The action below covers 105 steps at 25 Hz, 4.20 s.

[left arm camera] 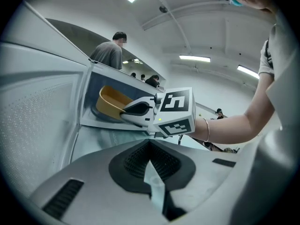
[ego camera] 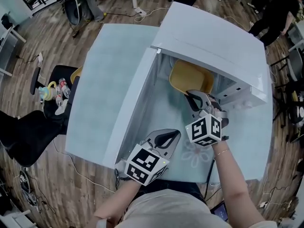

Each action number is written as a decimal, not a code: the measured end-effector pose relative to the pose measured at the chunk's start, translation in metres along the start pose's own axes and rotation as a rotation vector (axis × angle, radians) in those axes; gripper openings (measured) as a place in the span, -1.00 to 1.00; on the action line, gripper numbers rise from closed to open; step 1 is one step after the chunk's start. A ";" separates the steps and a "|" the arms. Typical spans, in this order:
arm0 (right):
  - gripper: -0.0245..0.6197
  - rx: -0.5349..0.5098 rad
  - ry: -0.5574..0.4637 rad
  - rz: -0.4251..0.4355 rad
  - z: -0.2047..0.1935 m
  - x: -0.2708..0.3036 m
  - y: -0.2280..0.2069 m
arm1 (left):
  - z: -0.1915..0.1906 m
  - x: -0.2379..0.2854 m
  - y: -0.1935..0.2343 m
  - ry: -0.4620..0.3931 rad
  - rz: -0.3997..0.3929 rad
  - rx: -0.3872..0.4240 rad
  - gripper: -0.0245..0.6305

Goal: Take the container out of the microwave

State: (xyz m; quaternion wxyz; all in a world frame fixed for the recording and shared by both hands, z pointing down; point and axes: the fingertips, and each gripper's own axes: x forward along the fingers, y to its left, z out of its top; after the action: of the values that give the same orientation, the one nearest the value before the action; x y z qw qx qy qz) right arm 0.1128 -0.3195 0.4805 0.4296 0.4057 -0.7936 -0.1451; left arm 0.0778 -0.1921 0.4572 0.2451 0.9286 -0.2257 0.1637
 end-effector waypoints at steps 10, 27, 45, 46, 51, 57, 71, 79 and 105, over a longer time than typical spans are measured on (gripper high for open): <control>-0.83 0.141 -0.056 -0.009 0.002 -0.066 0.031 | -0.003 -0.011 -0.029 -0.022 0.015 0.048 -0.89; -0.83 0.410 -0.159 0.019 -0.024 -0.168 0.080 | -0.009 -0.020 -0.091 -0.005 0.021 0.164 -0.89; -0.83 0.718 -0.438 -0.039 -0.008 -0.261 0.055 | 0.020 -0.016 -0.116 -0.084 0.076 0.241 -0.89; -0.83 0.727 -0.452 -0.044 -0.006 -0.265 0.053 | 0.018 -0.015 -0.116 -0.077 0.078 0.243 -0.89; -0.83 0.700 -0.491 -0.085 0.002 -0.278 0.043 | 0.012 -0.010 -0.117 -0.056 0.067 0.250 -0.89; -0.83 0.743 -0.575 -0.107 0.006 -0.289 0.027 | 0.025 -0.011 -0.116 -0.089 0.058 0.243 -0.89; -0.83 0.938 -0.746 -0.043 0.022 -0.308 0.016 | 0.030 -0.015 -0.110 -0.102 0.050 0.230 -0.89; -0.83 0.935 -0.691 -0.037 0.015 -0.300 0.027 | 0.031 -0.015 -0.106 -0.103 0.063 0.222 -0.89; -0.83 0.885 -0.689 0.014 0.023 -0.311 0.042 | 0.023 -0.019 -0.116 -0.099 0.053 0.210 -0.89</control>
State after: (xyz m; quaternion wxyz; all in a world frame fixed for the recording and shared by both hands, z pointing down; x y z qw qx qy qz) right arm 0.1664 -0.0565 0.3162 -0.0648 0.4714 -0.8759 0.0805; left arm 0.1244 -0.1075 0.3856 0.1305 0.9499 -0.2434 0.1465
